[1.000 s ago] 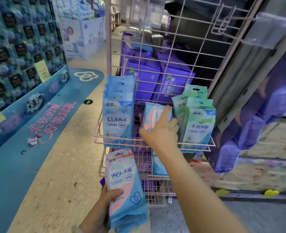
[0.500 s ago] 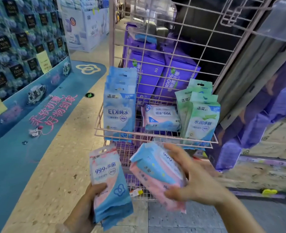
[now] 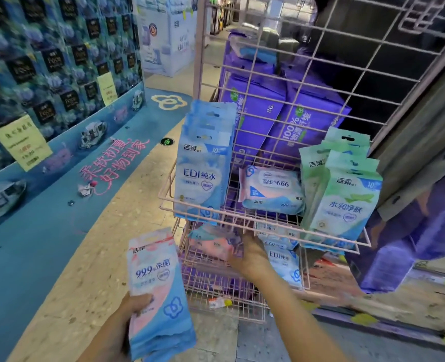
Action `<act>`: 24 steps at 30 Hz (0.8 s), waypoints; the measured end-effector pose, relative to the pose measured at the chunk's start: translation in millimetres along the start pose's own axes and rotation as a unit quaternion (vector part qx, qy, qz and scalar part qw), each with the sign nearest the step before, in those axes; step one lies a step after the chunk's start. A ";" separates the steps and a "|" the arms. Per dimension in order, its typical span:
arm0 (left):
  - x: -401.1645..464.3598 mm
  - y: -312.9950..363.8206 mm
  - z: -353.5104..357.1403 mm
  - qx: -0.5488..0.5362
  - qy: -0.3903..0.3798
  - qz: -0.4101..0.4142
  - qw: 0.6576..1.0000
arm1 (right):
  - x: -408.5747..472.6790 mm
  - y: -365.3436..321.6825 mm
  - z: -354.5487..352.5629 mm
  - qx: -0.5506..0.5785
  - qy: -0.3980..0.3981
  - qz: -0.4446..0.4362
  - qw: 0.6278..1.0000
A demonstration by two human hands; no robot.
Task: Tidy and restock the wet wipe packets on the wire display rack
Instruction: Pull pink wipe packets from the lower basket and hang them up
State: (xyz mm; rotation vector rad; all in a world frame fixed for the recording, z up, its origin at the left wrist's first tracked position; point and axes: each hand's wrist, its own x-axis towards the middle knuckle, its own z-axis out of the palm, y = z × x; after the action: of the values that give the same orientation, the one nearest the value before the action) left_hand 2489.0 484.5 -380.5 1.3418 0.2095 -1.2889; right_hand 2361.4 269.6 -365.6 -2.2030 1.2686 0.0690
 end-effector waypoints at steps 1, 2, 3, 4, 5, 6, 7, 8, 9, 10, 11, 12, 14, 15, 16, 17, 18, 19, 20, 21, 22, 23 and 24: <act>-7.0 4.1 4.3 -0.013 -0.026 -0.022 0.999 | -10.1 -2.3 2.1 -0.022 -0.021 -0.030 0.999; -3.9 4.6 3.3 -0.026 -0.027 -0.033 0.999 | -24.6 -4.4 2.0 -0.025 -0.054 -0.077 0.995; 1.4 3.0 0.9 -0.027 -0.023 -0.031 0.999 | -41.3 -6.4 -1.2 -0.021 -0.090 -0.131 0.987; 0.5 0.2 3.1 -0.045 -0.054 -0.026 0.997 | -56.8 -8.6 -8.0 -0.004 -0.122 -0.183 0.975; -4.3 -3.8 7.2 -0.040 -0.078 0.002 0.996 | -70.1 -13.0 -19.9 0.035 -0.142 -0.221 0.964; -3.1 -6.6 13.9 -0.049 -0.092 0.006 0.995 | -79.7 -19.9 -36.4 0.086 -0.146 -0.244 0.955; -3.6 -7.5 16.4 -0.081 -0.098 -0.005 0.992 | -84.9 -26.1 -55.7 0.131 -0.125 -0.261 0.948; -6.5 -8.4 18.7 -0.084 -0.130 -0.003 0.988 | -85.1 -31.7 -75.1 0.167 -0.078 -0.275 0.944; -7.2 -9.7 21.9 -0.078 -0.144 -0.005 0.986 | -82.2 -36.3 -93.8 0.190 -0.011 -0.278 0.941; -8.0 -9.6 27.6 -0.062 -0.151 -0.006 0.987 | -74.8 -39.1 -110.6 0.195 0.059 -0.269 0.941; -6.2 -11.8 32.0 -0.057 -0.151 -0.008 0.987 | -64.8 -42.3 -124.7 0.173 0.119 -0.245 0.946; -8.0 -11.1 38.4 -0.050 -0.150 -0.006 0.987 | -54.0 -46.9 -136.6 0.130 0.157 -0.213 0.955; -8.9 -11.9 47.0 -0.041 -0.147 -0.005 0.988 | -31.1 -56.1 -151.0 0.014 0.153 -0.157 0.975; -7.8 -14.1 49.5 -0.042 -0.152 -0.004 0.987 | -20.3 -59.9 -154.5 -0.055 0.128 -0.148 0.979; -7.7 -15.1 51.7 -0.041 -0.156 -0.003 0.987 | -11.7 -63.4 -156.3 -0.122 0.097 -0.142 0.978; -6.8 -16.8 53.7 -0.044 -0.162 -0.005 0.986 | -4.1 -65.9 -157.1 -0.179 0.066 -0.126 0.973; -8.6 -17.2 56.1 -0.039 -0.165 -0.007 0.985 | 3.0 -67.1 -156.8 -0.223 0.036 -0.103 0.969; -8.9 -18.0 57.7 -0.034 -0.168 -0.001 0.985 | 9.4 -68.0 -155.8 -0.254 0.013 -0.080 0.964; -10.9 -17.6 59.3 -0.023 -0.165 0.007 0.986 | 14.7 -69.2 -154.5 -0.274 0.000 -0.063 0.960; -11.9 -17.3 60.8 -0.010 -0.162 0.018 0.987 | 18.5 -70.3 -152.3 -0.284 -0.004 -0.051 0.957; -14.3 -16.5 62.7 0.001 -0.156 0.029 0.987 | 21.2 -71.7 -150.2 -0.286 -0.001 -0.042 0.957; -15.7 -16.5 63.9 0.001 -0.144 0.037 0.989 | 23.3 -72.0 -147.8 -0.284 0.010 -0.040 0.958; -17.5 -16.0 64.8 0.005 -0.131 0.039 0.991 | 24.1 -71.8 -146.0 -0.286 0.025 -0.045 0.957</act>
State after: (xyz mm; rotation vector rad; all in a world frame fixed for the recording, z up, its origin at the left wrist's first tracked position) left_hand 2435.8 447.9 -356.2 1.1626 -0.0313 -1.3855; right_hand 2397.5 202.8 -219.8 -2.7614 1.2887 0.3916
